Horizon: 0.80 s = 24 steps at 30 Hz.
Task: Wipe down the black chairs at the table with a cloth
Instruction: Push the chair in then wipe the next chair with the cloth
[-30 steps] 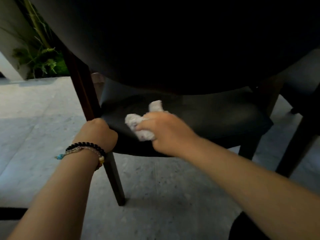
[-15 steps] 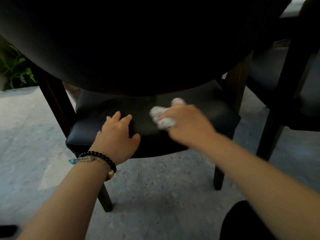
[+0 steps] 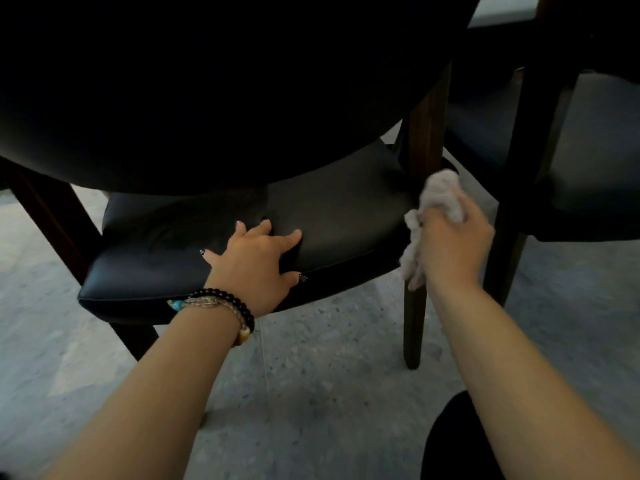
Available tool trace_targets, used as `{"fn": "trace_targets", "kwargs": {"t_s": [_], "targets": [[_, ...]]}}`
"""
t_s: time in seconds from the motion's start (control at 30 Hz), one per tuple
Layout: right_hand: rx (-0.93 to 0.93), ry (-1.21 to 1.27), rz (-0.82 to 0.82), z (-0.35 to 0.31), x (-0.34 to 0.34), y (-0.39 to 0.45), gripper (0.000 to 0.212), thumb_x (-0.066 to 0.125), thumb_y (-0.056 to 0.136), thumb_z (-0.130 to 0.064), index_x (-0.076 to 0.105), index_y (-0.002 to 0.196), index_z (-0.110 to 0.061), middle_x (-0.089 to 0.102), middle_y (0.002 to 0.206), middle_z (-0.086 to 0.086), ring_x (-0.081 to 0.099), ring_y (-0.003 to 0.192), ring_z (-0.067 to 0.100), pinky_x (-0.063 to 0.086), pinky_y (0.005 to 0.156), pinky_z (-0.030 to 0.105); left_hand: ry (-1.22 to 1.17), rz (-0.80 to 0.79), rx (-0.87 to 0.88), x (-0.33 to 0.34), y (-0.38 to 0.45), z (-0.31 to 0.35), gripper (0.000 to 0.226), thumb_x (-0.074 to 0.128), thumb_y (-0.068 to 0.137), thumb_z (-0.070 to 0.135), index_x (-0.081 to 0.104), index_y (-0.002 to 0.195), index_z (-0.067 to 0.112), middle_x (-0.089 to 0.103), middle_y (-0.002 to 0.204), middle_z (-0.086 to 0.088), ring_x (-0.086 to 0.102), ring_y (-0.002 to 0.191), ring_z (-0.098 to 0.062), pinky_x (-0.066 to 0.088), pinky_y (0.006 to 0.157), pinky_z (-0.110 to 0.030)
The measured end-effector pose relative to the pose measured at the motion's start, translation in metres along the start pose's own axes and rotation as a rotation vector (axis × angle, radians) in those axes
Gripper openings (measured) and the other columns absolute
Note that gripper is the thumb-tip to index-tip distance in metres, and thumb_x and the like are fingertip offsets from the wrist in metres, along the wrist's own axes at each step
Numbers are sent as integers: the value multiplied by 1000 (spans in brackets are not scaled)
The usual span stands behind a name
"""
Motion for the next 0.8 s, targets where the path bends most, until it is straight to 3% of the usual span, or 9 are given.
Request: {"fn": "trace_targets", "kwargs": {"t_s": [0.1, 0.27, 0.4, 0.47, 0.53, 0.6, 0.7, 0.73, 0.8], "targets": [[152, 26, 174, 19, -5, 14, 28, 47, 99, -18, 64, 121, -15, 65, 116, 4, 62, 105, 14, 49, 88, 21, 20, 16, -12, 0, 0, 1, 67, 61, 90, 44, 25, 146, 50, 14, 161, 1, 2, 148, -31, 10, 107, -75], [417, 213, 355, 66, -17, -7, 33, 43, 98, -15, 63, 124, -13, 64, 122, 7, 61, 111, 20, 48, 100, 36, 19, 38, 2, 2, -3, 3, 63, 56, 92, 46, 23, 146, 51, 12, 161, 3, -2, 149, -29, 7, 107, -75], [537, 258, 113, 82, 9, -32, 23, 45, 91, -7, 62, 83, -20, 65, 80, 4, 63, 73, 22, 56, 74, 41, 23, 39, 6, 3, -3, 2, 64, 56, 93, 45, 23, 146, 50, 12, 161, 3, -2, 149, -30, 7, 107, -75], [683, 408, 54, 83, 18, -45, 24, 42, 90, -1, 57, 76, -14, 57, 57, 6, 55, 46, 20, 47, 44, 27, 28, 33, 0, 3, -3, 1, 64, 57, 92, 45, 23, 146, 50, 13, 161, 2, -1, 149, -30, 8, 107, -75], [853, 477, -90, 84, 28, -65, 43, 38, 94, -1, 56, 55, -12, 46, 36, 7, 44, 26, 18, 34, 29, 17, 39, 34, -7, 4, -2, 0, 63, 57, 92, 45, 24, 146, 50, 14, 161, 2, 0, 149, -31, 8, 107, -75], [983, 546, -257, 88, 41, -95, 56, 44, 96, -10, 57, 41, -15, 49, 39, 5, 48, 31, 16, 34, 31, 17, 51, 39, -9, 3, -1, 0, 64, 58, 92, 45, 24, 145, 51, 14, 161, 2, 1, 149, -31, 9, 107, -76], [1101, 586, -400, 86, 52, -125, 21, 55, 92, -12, 69, 76, -8, 65, 72, 12, 67, 68, 23, 57, 63, 35, 29, 47, -6, 1, 1, 0, 64, 59, 91, 44, 26, 145, 50, 15, 161, 2, 2, 149, -31, 11, 107, -75], [1123, 603, -387, 86, 51, -121, 19, 55, 91, -10, 69, 79, -4, 66, 74, 13, 67, 68, 21, 57, 62, 31, 22, 45, -4, 1, 2, 0, 64, 59, 91, 44, 26, 145, 50, 15, 161, 2, 2, 149, -31, 11, 107, -75], [1057, 554, -270, 90, 38, -96, 28, 53, 92, -9, 56, 65, -1, 58, 52, 8, 55, 41, 12, 42, 39, 16, 26, 37, 2, 3, -1, 2, 63, 57, 92, 45, 24, 146, 51, 13, 161, 3, 0, 149, -30, 9, 108, -74]]}}
Point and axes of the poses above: each hand's wrist, its own y-axis towards the middle knuckle, its own x-axis out of the palm, z = x × y, the point moved 7 cm from there along y, towards the middle knuckle
